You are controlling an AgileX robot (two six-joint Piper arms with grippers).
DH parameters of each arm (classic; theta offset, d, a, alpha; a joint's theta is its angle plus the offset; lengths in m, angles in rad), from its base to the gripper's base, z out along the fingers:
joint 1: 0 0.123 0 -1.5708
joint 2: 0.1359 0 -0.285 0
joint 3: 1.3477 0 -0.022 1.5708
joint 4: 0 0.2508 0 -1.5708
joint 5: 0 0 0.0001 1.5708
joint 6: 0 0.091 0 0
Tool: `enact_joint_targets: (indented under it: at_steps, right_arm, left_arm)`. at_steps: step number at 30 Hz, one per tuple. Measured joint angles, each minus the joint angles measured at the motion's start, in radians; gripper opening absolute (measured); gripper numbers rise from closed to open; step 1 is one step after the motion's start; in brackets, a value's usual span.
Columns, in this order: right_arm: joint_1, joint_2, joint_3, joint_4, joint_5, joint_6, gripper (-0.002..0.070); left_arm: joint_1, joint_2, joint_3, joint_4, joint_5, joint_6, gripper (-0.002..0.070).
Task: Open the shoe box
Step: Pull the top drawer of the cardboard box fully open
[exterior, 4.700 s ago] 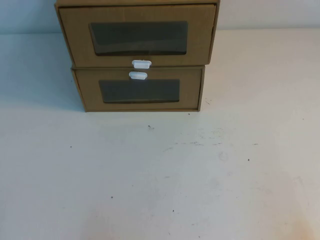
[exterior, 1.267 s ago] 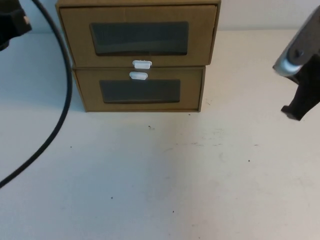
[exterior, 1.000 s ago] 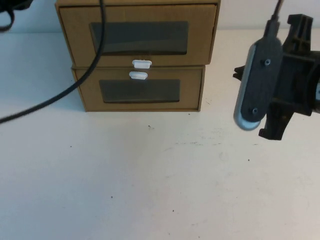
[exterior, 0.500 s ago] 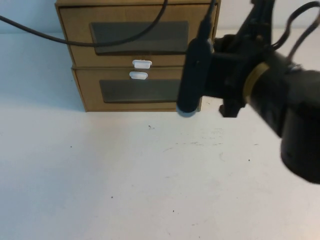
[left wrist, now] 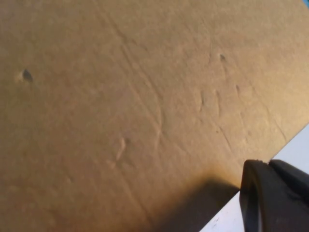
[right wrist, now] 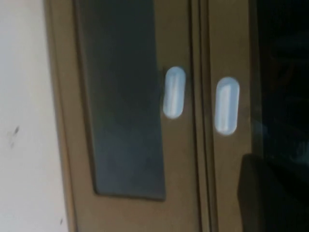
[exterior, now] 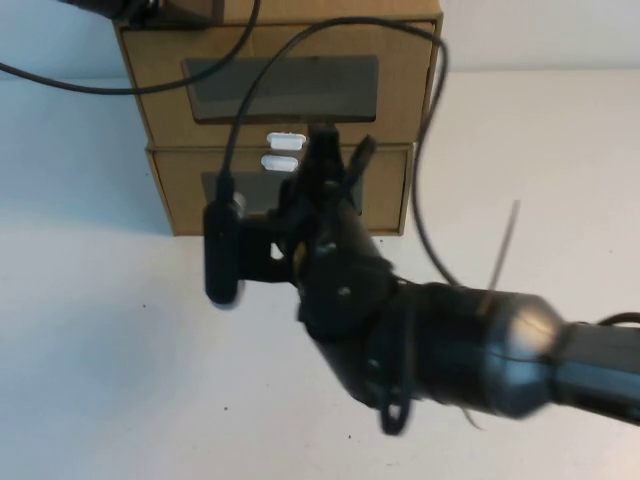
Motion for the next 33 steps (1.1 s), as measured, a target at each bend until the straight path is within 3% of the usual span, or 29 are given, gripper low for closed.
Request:
enact_joint_targets:
  at_steps: [4, 12, 15, 23, 33]
  right_arm:
    - [0.000, 0.092, -0.136, -0.002, 0.026, 0.016, 0.0040]
    - [-0.053, 0.212, -0.285, -0.004, 0.063, 0.077, 0.0314]
    - [-0.084, 0.220, -0.288, -0.004, 0.070, 0.085, 0.0370]
    - [-0.110, 0.223, -0.291, -0.004, -0.023, 0.094, 0.0393]
    - [-0.110, 0.242, -0.292, 0.003, -0.043, 0.096, 0.0330]
  left_arm:
    - [0.002, 0.009, -0.001, -0.033, 0.004, 0.002, -0.0004]
    - [0.002, 0.034, -0.002, -0.135, 0.008, 0.048, -0.0004]
    - [0.002, 0.034, -0.002, -0.149, 0.008, 0.055, -0.0004]
    - [0.002, 0.034, -0.002, -0.158, 0.008, 0.067, -0.0004]
    - [0.002, 0.034, -0.002, -0.159, 0.008, 0.068, -0.0004]
